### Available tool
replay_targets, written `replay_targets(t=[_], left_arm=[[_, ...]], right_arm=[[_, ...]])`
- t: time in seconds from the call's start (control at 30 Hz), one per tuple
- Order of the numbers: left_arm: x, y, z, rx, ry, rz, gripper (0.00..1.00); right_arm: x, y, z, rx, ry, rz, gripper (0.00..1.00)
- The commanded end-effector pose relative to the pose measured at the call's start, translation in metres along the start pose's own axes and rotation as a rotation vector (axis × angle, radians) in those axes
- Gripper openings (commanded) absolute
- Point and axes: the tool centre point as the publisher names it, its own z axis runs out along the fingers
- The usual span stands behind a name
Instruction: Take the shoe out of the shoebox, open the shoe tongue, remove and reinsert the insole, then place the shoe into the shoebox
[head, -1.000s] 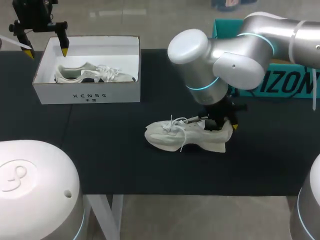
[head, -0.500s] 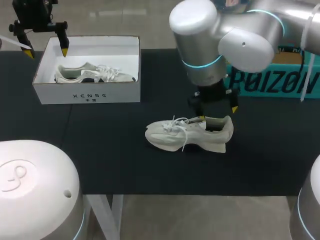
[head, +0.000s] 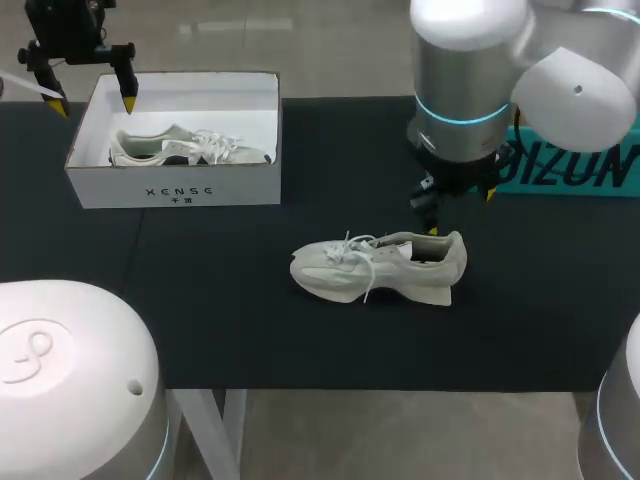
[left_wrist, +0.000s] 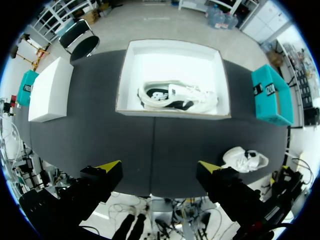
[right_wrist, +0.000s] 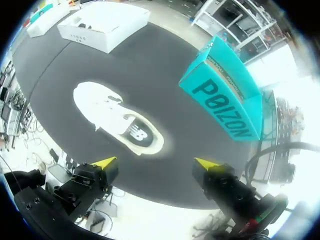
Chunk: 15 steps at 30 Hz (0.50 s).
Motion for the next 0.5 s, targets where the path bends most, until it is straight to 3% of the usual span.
replay_targets(t=[0.03, 0.37, 0.5], left_arm=[[0.000, 0.001, 0.000, 0.001, -0.002, -0.001, 1.00], [0.000, 0.001, 0.000, 0.001, -0.002, -0.001, 1.00], [0.000, 0.001, 0.000, 0.001, -0.002, -0.001, 1.00]], right_arm=[[-0.007, -0.008, 0.003, -0.398, 0.316, -0.654, 1.00], [-0.007, -0.008, 0.003, -0.398, 0.316, -0.654, 1.00], [-0.008, -0.012, 0.014, -0.567, 0.246, -0.830, 1.00]])
